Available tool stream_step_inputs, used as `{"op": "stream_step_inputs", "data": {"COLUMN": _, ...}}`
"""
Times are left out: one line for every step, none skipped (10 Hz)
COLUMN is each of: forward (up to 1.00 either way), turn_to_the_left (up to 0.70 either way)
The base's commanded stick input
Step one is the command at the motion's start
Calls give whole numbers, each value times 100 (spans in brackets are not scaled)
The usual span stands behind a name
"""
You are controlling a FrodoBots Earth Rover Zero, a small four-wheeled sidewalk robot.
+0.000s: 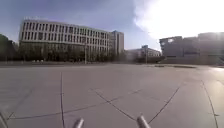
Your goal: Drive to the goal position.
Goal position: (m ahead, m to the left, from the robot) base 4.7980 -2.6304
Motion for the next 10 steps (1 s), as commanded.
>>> {"op": "stream_step_inputs", "data": {"forward": 0, "turn_to_the_left": 0}}
{"op": "stream_step_inputs", "data": {"forward": 0, "turn_to_the_left": 0}}
{"op": "stream_step_inputs", "data": {"forward": 0, "turn_to_the_left": 0}}
{"op": "stream_step_inputs", "data": {"forward": 0, "turn_to_the_left": 0}}
{"op": "stream_step_inputs", "data": {"forward": 8, "turn_to_the_left": 0}}
{"op": "stream_step_inputs", "data": {"forward": 38, "turn_to_the_left": 0}}
{"op": "stream_step_inputs", "data": {"forward": 68, "turn_to_the_left": 0}}
{"op": "stream_step_inputs", "data": {"forward": 98, "turn_to_the_left": 0}}
{"op": "stream_step_inputs", "data": {"forward": 100, "turn_to_the_left": 0}}
{"op": "stream_step_inputs", "data": {"forward": 100, "turn_to_the_left": 0}}
